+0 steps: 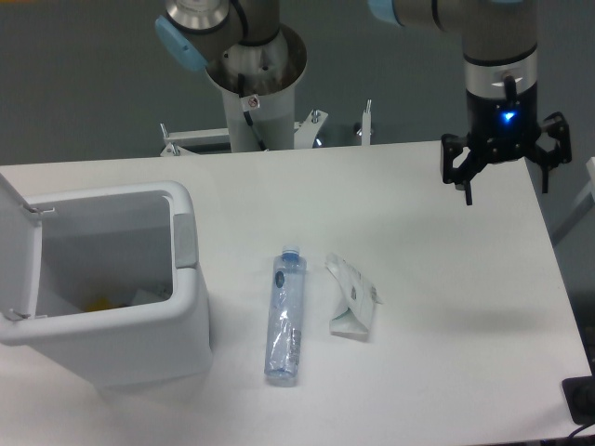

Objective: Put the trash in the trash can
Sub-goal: 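Move the gripper over the crumpled white wrapper and lower it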

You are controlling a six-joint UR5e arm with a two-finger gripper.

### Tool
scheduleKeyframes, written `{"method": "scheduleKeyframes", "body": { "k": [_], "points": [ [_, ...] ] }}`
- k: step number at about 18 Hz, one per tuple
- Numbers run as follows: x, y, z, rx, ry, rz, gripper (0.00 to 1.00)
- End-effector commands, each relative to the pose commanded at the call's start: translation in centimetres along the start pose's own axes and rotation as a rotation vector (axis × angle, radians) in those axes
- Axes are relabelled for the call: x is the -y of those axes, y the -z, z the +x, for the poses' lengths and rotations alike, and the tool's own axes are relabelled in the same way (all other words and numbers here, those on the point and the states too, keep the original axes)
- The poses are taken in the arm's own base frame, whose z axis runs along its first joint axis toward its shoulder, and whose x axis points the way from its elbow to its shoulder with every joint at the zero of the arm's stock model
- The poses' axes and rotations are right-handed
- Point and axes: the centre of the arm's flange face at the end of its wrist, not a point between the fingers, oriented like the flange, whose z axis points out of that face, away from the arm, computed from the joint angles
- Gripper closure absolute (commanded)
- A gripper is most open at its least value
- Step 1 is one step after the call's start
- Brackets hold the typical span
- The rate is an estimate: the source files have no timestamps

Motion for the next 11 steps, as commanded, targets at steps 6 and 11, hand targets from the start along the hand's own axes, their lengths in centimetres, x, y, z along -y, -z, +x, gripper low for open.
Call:
{"method": "scheduleKeyframes", "body": {
  "k": [6,11],
  "points": [
    [-0.7,-2.1,1.6,-0.036,0.008,-0.025,0.0],
    [-0.3,-5.1,5.3,-0.09,0.074,-0.059,0.0]
  ]
}}
